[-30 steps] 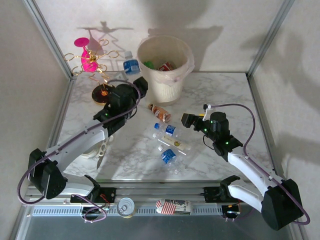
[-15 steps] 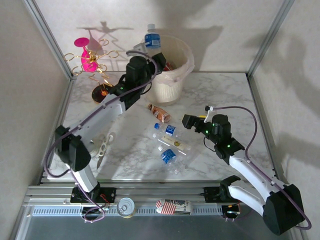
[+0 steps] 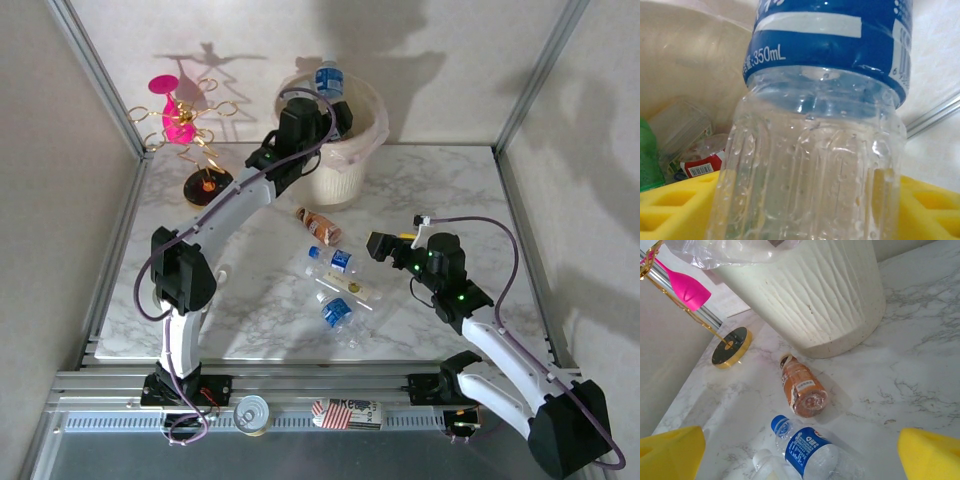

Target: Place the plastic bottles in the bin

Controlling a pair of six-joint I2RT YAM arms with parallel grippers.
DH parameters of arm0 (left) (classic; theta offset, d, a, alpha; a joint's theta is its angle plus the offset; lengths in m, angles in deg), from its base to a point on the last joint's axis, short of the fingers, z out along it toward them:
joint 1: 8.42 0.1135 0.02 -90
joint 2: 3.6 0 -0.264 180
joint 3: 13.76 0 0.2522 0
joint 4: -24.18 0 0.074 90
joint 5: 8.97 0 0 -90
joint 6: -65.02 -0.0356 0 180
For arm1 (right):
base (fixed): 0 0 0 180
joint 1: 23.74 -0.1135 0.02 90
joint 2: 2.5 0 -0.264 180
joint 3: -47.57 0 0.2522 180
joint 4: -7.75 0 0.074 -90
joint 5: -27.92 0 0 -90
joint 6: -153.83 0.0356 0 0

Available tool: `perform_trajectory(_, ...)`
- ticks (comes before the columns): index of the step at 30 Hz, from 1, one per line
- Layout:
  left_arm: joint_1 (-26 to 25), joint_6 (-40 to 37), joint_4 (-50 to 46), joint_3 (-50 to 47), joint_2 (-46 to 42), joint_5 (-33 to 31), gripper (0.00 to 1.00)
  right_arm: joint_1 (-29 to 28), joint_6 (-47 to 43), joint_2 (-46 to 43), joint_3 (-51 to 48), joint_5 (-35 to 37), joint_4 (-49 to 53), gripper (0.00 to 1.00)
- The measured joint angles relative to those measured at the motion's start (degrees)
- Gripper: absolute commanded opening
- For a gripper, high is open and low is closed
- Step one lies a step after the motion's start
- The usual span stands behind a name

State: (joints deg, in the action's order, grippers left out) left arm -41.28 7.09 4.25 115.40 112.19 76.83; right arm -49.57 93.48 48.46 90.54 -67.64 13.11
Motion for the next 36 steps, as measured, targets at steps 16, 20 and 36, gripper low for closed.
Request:
perform_trajectory(16, 0.02, 0.04, -0.04, -5.31, -5.49, 0.63, 1.00, 0.00, -0.02, 3.19, -0.04, -0.96, -0.15, 0.99)
perform_trajectory(20, 0.02, 0.39, 2.69, -13.79, -13.77, 1.88, 1.00, -0.02, 0.00, 6.56, -0.02, -2.84, -1.36, 0.99)
perform_trajectory(36, 0.09, 2.73, 13.75, -53.64, -47.01, -0.11, 1.00, -3.63, -5.79, 30.10, 12.02, -6.49, -4.24, 0.98)
